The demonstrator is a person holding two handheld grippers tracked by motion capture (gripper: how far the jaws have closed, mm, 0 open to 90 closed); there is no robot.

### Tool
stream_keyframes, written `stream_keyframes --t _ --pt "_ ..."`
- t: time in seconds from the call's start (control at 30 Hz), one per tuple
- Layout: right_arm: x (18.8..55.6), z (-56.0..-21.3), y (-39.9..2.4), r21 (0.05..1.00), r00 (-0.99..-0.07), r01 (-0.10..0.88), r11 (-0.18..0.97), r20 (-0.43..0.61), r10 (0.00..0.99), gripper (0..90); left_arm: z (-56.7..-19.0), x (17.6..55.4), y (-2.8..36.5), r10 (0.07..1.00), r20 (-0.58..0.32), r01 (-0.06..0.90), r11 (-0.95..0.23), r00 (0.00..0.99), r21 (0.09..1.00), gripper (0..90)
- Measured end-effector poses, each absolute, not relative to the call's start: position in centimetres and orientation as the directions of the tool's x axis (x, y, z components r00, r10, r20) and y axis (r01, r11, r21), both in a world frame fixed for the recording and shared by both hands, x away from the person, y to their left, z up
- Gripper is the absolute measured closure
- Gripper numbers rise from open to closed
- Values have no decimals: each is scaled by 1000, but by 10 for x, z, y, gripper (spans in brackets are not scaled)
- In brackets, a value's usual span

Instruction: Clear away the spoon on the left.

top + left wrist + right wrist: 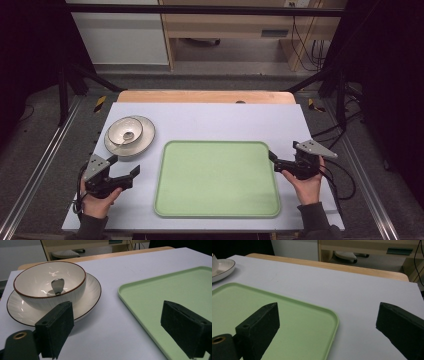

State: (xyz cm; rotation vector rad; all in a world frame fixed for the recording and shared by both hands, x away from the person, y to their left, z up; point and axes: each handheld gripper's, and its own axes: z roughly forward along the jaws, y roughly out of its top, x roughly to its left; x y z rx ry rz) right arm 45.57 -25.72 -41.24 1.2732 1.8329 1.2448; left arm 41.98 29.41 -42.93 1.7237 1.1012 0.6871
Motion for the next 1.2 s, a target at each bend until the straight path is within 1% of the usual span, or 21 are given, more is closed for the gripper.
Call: stream_keyframes --t 0.4,1.2 --pt "456 -412 -257 913 -384 393 112 52 922 47 -430 423 304 907 -28 381 -149 420 912 110" --pt "457 -413 -255 904 -391 412 112 64 918 46 -426 432 325 921 20 386 -183 389 904 118"
